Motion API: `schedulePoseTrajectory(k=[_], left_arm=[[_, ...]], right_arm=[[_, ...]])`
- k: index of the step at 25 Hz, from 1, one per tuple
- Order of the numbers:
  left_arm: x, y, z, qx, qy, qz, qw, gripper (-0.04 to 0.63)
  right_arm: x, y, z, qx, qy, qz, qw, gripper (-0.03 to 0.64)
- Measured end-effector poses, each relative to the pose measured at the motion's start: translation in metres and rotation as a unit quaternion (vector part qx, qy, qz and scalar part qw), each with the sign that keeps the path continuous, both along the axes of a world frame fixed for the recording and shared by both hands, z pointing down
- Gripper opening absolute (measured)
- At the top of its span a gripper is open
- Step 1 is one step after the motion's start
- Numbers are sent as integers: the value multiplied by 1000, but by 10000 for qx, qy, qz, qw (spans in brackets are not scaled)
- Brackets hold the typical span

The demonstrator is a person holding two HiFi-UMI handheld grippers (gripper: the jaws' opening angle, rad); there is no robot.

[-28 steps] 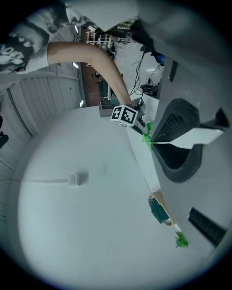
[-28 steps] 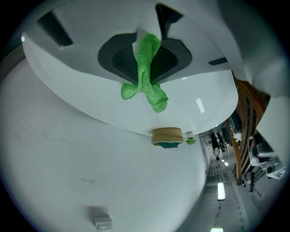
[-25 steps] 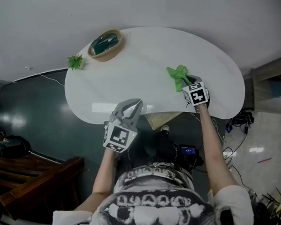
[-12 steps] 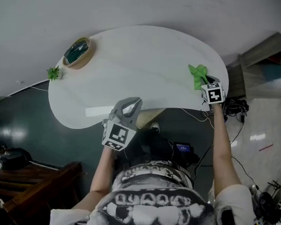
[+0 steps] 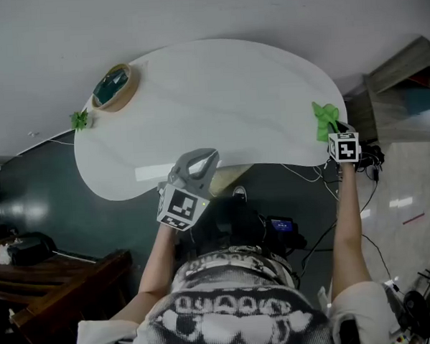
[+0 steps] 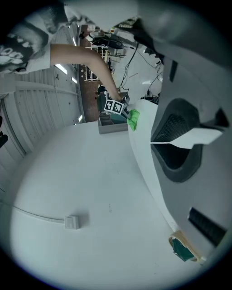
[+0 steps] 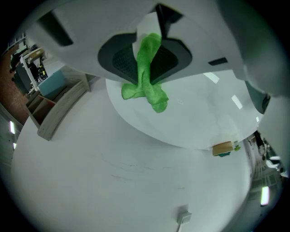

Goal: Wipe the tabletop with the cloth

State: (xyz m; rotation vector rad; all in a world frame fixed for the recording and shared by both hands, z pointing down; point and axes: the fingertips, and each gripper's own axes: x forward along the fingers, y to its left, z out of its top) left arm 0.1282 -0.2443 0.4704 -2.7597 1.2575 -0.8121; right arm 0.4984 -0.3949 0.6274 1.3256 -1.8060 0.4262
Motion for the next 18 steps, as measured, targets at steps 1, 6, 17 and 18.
schedulePoseTrajectory(k=[1, 6, 17, 18], left_arm=[[-2, 1, 0, -8, -14, -6, 10000, 9], [-14, 11, -1, -14, -13, -75, 10000, 9], [-113, 67, -11, 85, 118, -579, 9982, 9], [-127, 74, -10, 88, 128, -651, 9978, 9]], right_arm=[[1, 1, -1, 13, 2, 29, 10000, 83], [-18, 11, -14, 170, -75, -44, 9998, 83], [-175, 45, -49, 436, -252, -913, 9945, 83], [-197, 49, -55, 482, -313, -1017, 9931, 83]])
